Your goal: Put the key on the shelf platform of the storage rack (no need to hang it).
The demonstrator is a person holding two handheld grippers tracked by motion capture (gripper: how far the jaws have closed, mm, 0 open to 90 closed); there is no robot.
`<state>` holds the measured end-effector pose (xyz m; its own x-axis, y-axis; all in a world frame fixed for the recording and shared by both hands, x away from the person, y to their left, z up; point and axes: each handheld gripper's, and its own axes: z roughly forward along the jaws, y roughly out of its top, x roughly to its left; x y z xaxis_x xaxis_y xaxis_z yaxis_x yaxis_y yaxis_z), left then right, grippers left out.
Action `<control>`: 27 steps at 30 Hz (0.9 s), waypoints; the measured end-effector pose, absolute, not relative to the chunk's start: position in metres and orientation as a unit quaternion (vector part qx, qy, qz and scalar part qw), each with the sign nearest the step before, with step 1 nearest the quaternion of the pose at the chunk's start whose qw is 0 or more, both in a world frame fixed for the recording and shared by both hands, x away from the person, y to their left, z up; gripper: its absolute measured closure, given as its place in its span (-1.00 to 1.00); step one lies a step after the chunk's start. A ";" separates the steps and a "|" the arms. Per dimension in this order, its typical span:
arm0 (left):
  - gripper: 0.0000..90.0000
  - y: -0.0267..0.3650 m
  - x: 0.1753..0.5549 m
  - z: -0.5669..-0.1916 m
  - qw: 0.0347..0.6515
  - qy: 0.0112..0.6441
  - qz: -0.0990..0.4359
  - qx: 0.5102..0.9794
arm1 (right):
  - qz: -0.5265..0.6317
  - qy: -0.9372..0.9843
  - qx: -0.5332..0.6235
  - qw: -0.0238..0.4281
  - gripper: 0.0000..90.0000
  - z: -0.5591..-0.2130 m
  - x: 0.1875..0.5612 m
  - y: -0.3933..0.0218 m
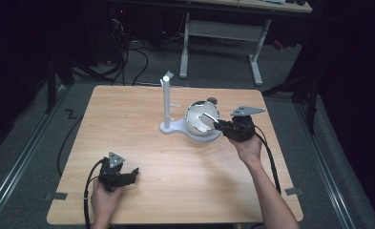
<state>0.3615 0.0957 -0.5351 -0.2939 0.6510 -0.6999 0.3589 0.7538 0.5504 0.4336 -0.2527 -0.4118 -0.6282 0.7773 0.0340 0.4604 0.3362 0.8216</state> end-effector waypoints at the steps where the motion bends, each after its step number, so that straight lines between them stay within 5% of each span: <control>1: -0.53 0.096 0.362 -0.535 0.501 0.791 0.146 0.320 | 0.425 0.796 0.391 0.185 0.74 -0.412 0.435 -0.252; 27: -0.53 0.097 0.362 -0.536 0.502 0.788 0.149 0.322 | 0.398 0.805 0.411 0.159 0.74 -0.429 0.472 -0.228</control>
<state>0.3622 0.0966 -0.5356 -0.2877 0.6582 -0.6957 0.3583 0.7476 0.5592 0.4721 -0.2285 -0.4294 -0.6116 0.7879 0.0719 0.5352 0.3451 0.7711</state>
